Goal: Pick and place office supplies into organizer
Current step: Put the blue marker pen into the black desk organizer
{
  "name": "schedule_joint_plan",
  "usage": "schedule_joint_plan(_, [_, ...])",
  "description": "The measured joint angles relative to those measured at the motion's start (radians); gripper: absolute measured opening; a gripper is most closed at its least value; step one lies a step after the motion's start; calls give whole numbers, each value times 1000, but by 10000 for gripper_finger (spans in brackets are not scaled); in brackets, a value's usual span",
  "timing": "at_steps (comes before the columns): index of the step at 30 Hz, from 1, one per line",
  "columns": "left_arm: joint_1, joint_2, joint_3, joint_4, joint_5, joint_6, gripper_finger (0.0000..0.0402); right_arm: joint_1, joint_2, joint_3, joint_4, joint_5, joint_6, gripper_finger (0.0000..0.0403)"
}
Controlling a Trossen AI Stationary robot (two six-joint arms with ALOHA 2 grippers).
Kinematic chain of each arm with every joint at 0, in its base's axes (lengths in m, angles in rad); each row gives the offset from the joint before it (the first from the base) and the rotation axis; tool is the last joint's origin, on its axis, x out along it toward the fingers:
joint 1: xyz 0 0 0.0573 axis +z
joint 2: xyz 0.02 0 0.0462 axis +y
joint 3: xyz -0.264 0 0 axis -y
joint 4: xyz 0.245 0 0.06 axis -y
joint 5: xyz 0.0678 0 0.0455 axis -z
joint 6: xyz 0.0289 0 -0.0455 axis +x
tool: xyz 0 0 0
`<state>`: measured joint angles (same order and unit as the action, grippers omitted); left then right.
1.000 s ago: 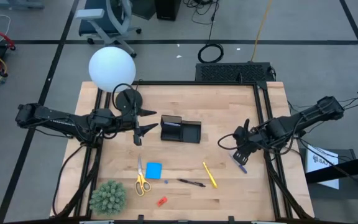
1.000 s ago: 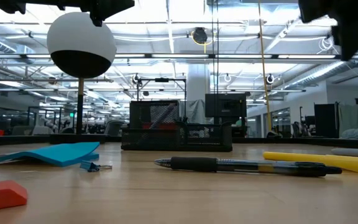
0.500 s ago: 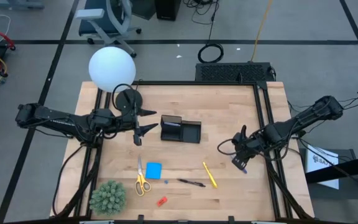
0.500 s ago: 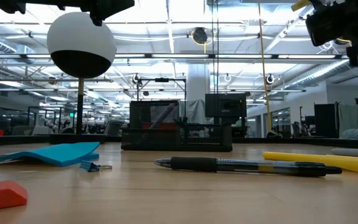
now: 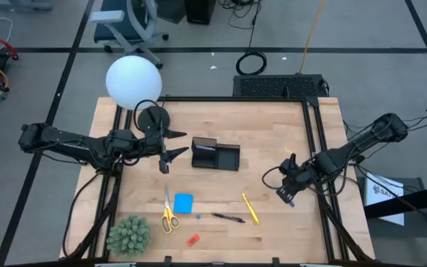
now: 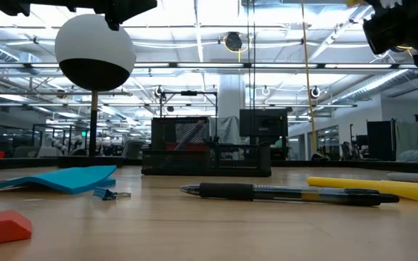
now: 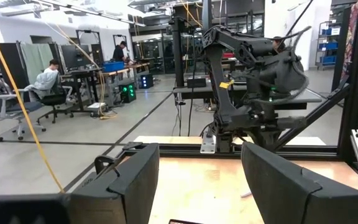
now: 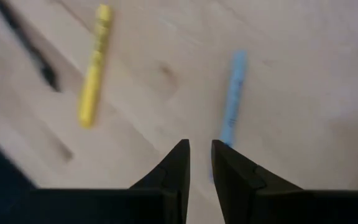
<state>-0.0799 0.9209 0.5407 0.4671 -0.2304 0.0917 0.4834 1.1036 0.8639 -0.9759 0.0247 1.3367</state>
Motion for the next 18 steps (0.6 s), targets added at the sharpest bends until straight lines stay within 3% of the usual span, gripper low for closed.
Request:
schedule_joint_plan(5, [0, 0, 0, 0, 0, 1, 234, 34, 90, 0, -92, -29, 51, 57])
schedule_joint_plan(11, [0, 0, 0, 0, -6, 0, 234, 64, 206, 3, -39, -55, 65, 57])
schedule_joint_plan(18, [0, 3, 0, -1, -6, -3, 234, 97, 230, 6, -3, -26, 89, 57])
